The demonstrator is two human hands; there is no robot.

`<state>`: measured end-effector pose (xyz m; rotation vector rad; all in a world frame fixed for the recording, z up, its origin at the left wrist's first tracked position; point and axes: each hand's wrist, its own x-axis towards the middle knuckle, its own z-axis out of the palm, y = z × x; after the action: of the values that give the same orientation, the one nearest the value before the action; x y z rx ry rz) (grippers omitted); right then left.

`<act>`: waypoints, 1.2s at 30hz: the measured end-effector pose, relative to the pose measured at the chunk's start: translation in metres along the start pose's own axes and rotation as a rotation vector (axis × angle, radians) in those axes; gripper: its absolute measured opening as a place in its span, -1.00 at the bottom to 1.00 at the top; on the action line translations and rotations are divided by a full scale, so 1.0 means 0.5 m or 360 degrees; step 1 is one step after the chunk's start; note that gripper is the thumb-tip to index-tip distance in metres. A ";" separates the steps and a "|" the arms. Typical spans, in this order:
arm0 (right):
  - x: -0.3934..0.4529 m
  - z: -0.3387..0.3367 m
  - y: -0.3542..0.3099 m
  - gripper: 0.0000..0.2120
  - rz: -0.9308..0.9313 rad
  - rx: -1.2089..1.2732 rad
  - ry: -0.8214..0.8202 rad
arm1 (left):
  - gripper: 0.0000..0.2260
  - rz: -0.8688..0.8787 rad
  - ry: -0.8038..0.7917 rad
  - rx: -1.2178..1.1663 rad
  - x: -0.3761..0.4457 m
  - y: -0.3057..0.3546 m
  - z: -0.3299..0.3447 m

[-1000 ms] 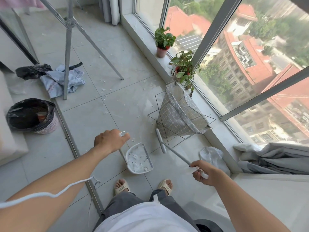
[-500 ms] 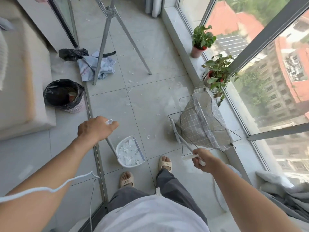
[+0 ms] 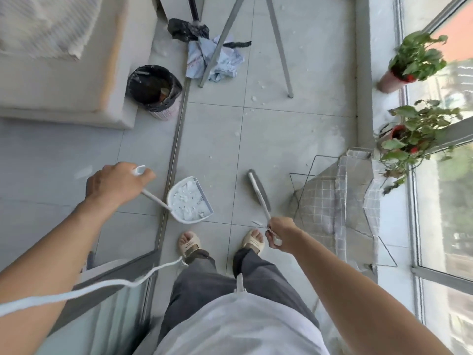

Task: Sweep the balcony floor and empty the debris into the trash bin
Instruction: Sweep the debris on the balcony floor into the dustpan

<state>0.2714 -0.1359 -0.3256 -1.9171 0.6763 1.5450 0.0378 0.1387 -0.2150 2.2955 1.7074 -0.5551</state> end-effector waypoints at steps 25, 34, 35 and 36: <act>0.016 0.075 0.065 -0.88 -0.0042 -0.0538 0.0075 | -0.59 0.0138 -0.0370 -0.0172 -0.029 -0.083 0.170; -0.061 0.008 0.017 -0.90 0.0112 -0.0226 -0.0409 | -0.46 0.0148 -0.0369 -0.0220 -0.011 -0.145 0.181; -0.068 0.008 0.013 -0.89 0.0094 -0.0240 -0.0400 | -0.46 0.0153 -0.0372 -0.0220 -0.013 -0.151 0.183; -0.070 0.013 0.013 -0.88 0.0073 -0.0319 -0.0360 | -0.46 0.0163 -0.0374 -0.0215 -0.015 -0.155 0.185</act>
<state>0.2553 -0.1348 -0.2930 -1.8378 0.4852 1.8853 -0.0531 0.1186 -0.2919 2.1162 1.4636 -0.6395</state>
